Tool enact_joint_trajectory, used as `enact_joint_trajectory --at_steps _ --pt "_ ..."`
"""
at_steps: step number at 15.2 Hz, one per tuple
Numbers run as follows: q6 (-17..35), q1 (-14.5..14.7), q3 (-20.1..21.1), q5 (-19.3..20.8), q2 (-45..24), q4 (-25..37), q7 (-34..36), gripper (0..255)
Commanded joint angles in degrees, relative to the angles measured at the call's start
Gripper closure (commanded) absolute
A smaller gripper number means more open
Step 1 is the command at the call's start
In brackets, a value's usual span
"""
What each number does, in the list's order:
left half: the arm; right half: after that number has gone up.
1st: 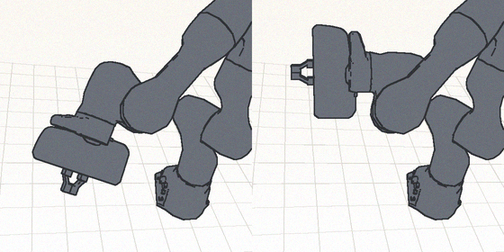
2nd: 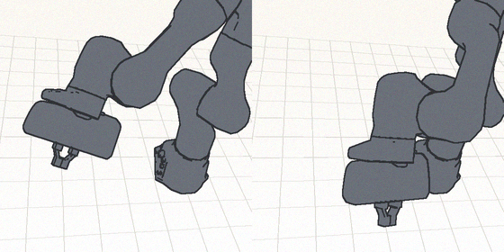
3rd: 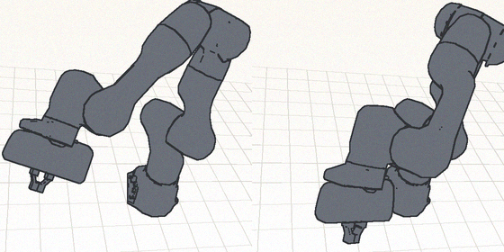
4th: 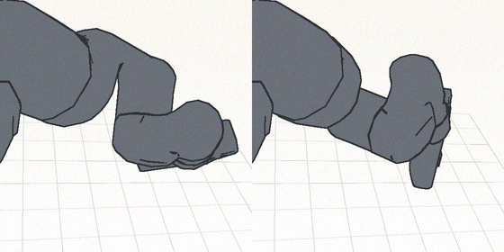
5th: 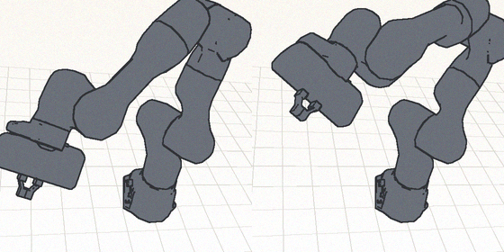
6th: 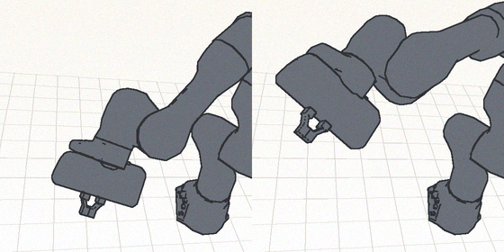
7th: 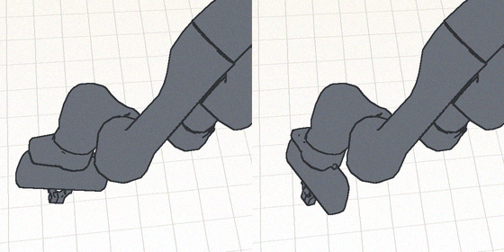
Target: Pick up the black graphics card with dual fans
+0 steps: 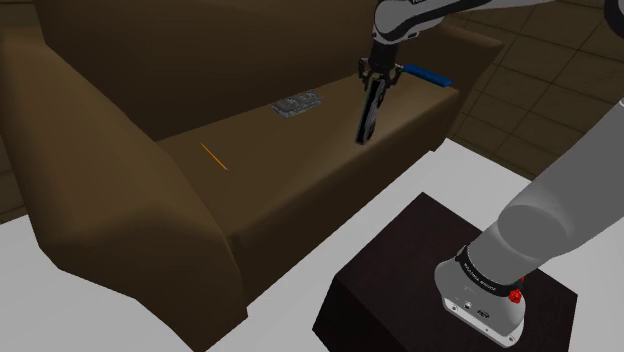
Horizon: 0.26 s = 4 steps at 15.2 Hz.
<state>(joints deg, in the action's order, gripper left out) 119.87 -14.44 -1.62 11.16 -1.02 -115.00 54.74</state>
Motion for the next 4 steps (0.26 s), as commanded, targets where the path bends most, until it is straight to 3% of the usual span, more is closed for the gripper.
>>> enact_joint_trajectory --at_steps 1,4 --pt "-1.51 0.03 0.03 -0.15 0.37 1.25 -0.27 255" --pt "-2.35 0.05 0.05 -0.23 0.59 1.87 -0.42 255"
